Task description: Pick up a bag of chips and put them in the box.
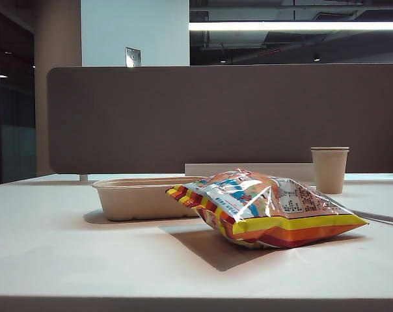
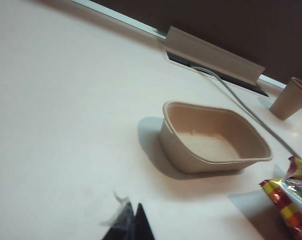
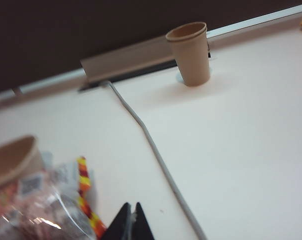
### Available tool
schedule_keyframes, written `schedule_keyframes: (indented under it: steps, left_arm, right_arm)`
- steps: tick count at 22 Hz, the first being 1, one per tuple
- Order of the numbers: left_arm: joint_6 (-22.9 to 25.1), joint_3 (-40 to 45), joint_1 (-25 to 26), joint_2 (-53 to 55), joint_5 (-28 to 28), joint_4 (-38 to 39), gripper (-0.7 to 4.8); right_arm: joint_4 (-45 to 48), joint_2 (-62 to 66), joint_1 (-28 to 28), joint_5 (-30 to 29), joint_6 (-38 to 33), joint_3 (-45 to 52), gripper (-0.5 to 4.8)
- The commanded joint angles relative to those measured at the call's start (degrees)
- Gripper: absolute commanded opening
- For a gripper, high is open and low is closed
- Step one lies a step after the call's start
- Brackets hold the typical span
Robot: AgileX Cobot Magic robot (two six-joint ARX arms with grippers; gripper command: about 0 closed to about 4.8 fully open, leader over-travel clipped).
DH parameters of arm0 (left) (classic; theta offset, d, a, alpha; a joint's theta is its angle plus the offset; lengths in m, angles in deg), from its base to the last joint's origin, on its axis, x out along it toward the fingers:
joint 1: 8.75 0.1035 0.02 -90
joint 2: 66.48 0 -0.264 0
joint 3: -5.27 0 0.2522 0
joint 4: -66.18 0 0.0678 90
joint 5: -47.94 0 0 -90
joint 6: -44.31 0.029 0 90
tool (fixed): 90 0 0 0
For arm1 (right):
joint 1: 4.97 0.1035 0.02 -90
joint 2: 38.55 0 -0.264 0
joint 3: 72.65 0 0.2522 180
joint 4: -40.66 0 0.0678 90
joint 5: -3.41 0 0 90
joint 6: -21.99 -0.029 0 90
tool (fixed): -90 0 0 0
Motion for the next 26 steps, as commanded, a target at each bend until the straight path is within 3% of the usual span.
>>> schedule_keyframes:
  steps: [1, 3, 8, 12, 15, 21, 23, 26]
  left_arm:
    - [-0.8, -0.1, 0.0, 0.0, -4.0, -0.5, -0.05]
    - [-0.8, -0.1, 0.0, 0.0, -6.1, -0.9, -0.05]
    - [-0.8, -0.1, 0.0, 0.0, -7.4, -0.8, -0.05]
    - [-0.8, -0.1, 0.0, 0.0, -7.6, -0.6, -0.05]
    - [-0.8, -0.1, 0.0, 0.0, -8.9, -0.6, -0.05]
    - [-0.8, -0.1, 0.0, 0.0, -8.9, -0.3, -0.05]
    - [-0.8, -0.1, 0.0, 0.0, -9.1, -0.3, -0.05]
    - [-0.8, -0.1, 0.0, 0.0, -9.8, -0.3, -0.05]
  right_arm:
    - [6.2, 0.0, 0.1, -3.6, -7.0, 0.0, 0.13]
    - [4.2, 0.2, 0.1, -3.9, -7.0, -2.1, 0.13]
    - [-7.2, 4.0, 0.1, 2.8, -6.3, -12.3, 0.13]
    - [-10.8, 12.5, 0.1, 3.0, -5.2, -20.9, 0.13]
    - [-16.4, 26.2, 0.1, -1.8, -0.7, -31.3, 0.13]
    - [-20.8, 52.0, 3.0, -17.9, 3.5, -45.6, 0.13]
    - [-23.4, 57.5, 5.2, -21.8, 10.8, -49.1, 0.13]
    - [-31.3, 64.2, 9.0, -21.5, 19.3, -55.0, 0.13]
